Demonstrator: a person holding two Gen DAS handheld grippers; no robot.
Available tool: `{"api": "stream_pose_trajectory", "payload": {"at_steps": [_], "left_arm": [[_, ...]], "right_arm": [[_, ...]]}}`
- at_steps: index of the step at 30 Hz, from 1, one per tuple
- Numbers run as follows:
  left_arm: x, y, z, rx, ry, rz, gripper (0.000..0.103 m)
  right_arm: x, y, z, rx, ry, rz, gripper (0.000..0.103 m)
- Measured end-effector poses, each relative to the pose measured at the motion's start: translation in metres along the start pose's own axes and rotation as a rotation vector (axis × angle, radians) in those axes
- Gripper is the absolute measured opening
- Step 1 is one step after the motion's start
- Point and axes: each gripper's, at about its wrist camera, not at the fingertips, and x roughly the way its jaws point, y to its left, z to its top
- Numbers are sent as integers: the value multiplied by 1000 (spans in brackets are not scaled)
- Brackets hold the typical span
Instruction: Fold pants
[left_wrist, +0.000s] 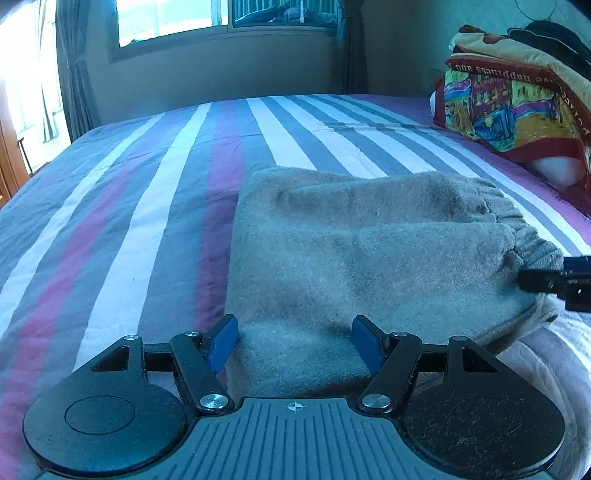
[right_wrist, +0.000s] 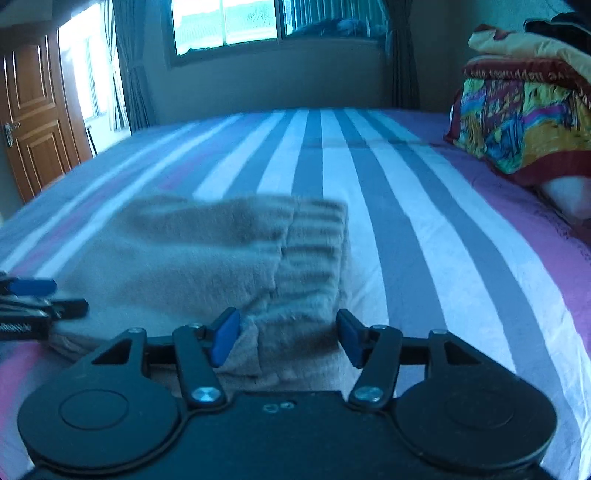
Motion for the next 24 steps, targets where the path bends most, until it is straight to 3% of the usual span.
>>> {"api": "stream_pose_trajectory", "payload": {"at_steps": [4, 7, 11, 13, 20, 24], "left_arm": [[-2, 4, -2, -13, 1, -5, 69], [-1, 9, -6, -31, 3, -18, 70], [-1, 12, -13, -38, -2, -28, 74], [-4, 16, -15, -52, -12, -38, 74], [-31, 42, -31, -144, -80, -43, 74], [-20, 51, -38, -174, -45, -32, 74]], "right_arm": [[2, 0, 1, 1, 9, -7, 62], [-11, 3, 5, 10, -47, 9, 61], [13, 0, -2, -13, 62, -21, 68], [13, -4, -4, 13, 64, -6, 69], [-17, -22, -3, 88, -46, 40, 64], [-20, -27, -4, 117, -91, 60, 64]]}}
